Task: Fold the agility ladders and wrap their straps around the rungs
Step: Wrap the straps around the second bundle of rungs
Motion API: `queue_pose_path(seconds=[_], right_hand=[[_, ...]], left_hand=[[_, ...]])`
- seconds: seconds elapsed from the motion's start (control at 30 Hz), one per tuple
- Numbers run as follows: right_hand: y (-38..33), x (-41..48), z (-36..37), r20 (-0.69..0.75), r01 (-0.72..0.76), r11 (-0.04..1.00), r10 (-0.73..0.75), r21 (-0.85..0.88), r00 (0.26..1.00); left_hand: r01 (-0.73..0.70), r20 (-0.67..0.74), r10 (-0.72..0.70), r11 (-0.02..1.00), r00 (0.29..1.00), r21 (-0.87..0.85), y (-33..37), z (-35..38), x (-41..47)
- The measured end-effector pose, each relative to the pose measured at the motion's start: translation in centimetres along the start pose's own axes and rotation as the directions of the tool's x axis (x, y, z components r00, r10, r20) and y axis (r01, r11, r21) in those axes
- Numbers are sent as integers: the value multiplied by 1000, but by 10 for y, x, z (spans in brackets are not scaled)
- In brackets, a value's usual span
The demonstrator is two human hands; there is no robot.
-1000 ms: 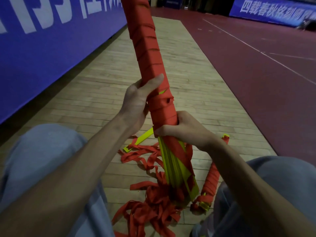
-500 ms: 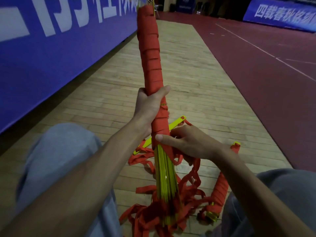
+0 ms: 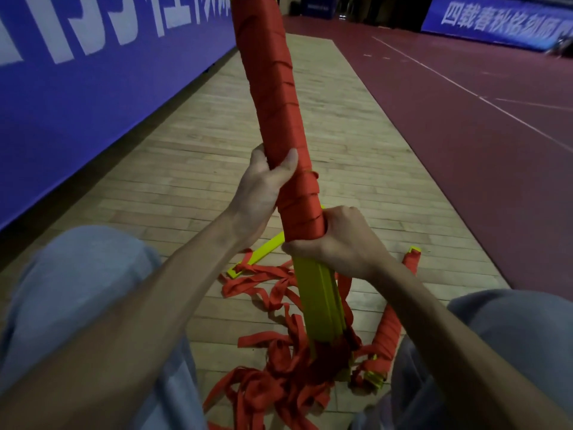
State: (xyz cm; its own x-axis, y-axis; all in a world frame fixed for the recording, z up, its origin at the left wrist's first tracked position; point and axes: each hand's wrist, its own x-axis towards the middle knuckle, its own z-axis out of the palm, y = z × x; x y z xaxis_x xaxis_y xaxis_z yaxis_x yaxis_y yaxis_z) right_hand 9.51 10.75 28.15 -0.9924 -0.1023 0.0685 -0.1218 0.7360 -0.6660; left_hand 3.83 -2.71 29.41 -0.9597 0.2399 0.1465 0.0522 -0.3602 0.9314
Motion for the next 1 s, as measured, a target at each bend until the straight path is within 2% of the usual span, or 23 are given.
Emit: queue_pose_path(seconds=[0.13, 0.23, 0.3, 0.37, 0.47, 0.57, 0.63, 0.7, 0.8, 0.9, 1.0], right_hand=[[-10, -6, -11, 147, 27, 920, -92, 392, 985], [-14, -6, -5, 212, -15, 853, -112, 521, 971], [-17, -6, 0, 241, -20, 870, -115, 492, 964], [-17, -4, 1, 288, -43, 908, -88, 418, 954], [-18, -4, 0, 376, -86, 971, -4, 223, 927], [-13, -1, 3, 363, -28, 999, 13, 37, 932], [-12, 0, 10, 337, 32, 996, -2, -84, 942], [-9, 1, 20, 303, 30, 980, 32, -198, 952], [-2, 4, 27, 213, -55, 949, 125, -310, 969], [6, 6, 21, 226, -93, 962, 153, -256, 962], [4, 4, 10, 304, -110, 993, 116, -38, 945]], left_hand=[[-36, -15, 34, 989, 999, -144, 7, 2, -2], [-11, -8, 10, 962, 1000, -273, 4, 4, -6], [58, 78, -31, 924, 996, -378, 0, 4, -7], [96, 83, -72, 934, 994, -345, 1, 2, -8], [46, -132, -51, 998, 990, -35, 3, -3, -1], [32, -328, 57, 965, 943, 259, -3, -7, 7], [41, -378, 101, 936, 920, 350, -9, -10, 9], [66, -386, 79, 935, 919, 348, -11, -11, 10], [114, -370, -4, 954, 929, 276, -11, -10, 11], [115, -296, -40, 964, 954, 240, -11, -10, 8], [73, -220, -36, 984, 975, 161, -5, -11, 4]])
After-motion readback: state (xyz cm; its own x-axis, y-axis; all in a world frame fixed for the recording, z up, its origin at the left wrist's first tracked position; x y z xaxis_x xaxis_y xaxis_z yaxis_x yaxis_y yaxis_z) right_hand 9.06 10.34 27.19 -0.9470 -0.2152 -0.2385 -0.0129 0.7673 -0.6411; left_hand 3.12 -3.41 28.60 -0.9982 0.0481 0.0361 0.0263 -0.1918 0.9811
